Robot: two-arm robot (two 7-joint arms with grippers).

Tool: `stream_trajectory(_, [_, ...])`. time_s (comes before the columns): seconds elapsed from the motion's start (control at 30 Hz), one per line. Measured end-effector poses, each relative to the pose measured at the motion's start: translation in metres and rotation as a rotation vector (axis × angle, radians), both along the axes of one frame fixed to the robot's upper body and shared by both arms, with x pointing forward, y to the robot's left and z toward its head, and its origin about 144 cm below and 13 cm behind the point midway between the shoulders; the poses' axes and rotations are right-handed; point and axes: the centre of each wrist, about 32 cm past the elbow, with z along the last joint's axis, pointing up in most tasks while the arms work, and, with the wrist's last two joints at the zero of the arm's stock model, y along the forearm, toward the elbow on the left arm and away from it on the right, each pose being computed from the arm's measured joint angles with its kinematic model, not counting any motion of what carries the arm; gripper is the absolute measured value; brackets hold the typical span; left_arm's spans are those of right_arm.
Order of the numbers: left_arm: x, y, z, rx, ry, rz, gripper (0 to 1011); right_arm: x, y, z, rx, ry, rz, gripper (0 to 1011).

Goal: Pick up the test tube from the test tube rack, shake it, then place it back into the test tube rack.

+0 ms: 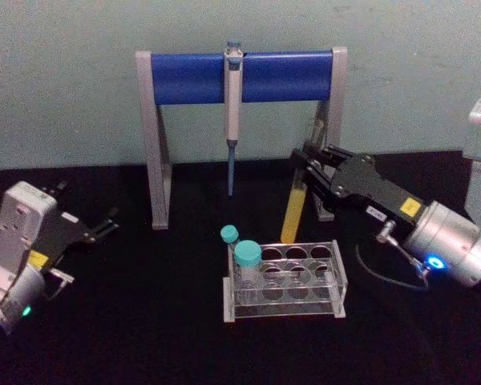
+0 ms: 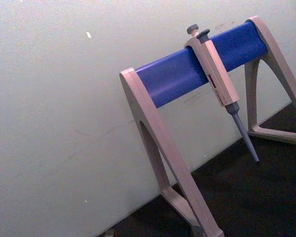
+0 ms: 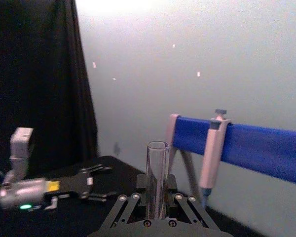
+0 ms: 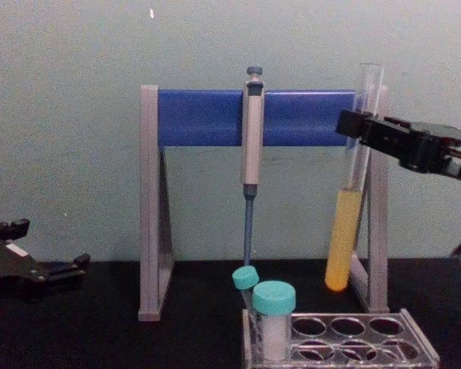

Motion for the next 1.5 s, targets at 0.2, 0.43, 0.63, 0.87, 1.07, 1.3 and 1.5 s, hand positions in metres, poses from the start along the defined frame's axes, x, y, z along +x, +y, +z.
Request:
stream_trajectory(0.2, [0.0, 0.0, 0.0, 0.0, 0.0, 0.0, 1001, -0.009, -0.014, 0.005, -0.022, 0.042, 0.05, 232])
stream_trajectory(0.43, [0.0, 0.0, 0.0, 0.0, 0.0, 0.0, 1001, -0.02, -0.032, 0.017, -0.116, 0.048, 0.059, 232])
stream_trajectory(0.63, [0.0, 0.0, 0.0, 0.0, 0.0, 0.0, 1001, -0.027, -0.044, 0.024, -0.204, 0.001, -0.015, 232])
stream_trajectory(0.87, [0.0, 0.0, 0.0, 0.0, 0.0, 0.0, 1001, -0.025, -0.038, 0.027, -0.314, -0.083, -0.135, 232])
stream_trajectory(1.07, [0.0, 0.0, 0.0, 0.0, 0.0, 0.0, 1001, -0.018, -0.026, 0.023, -0.341, -0.129, -0.198, 232])
stream_trajectory(1.3, [0.0, 0.0, 0.0, 0.0, 0.0, 0.0, 1001, -0.003, -0.006, 0.015, -0.305, -0.158, -0.23, 232])
stream_trajectory(1.5, [0.0, 0.0, 0.0, 0.0, 0.0, 0.0, 1001, 0.006, 0.005, 0.01, -0.245, -0.149, -0.205, 232])
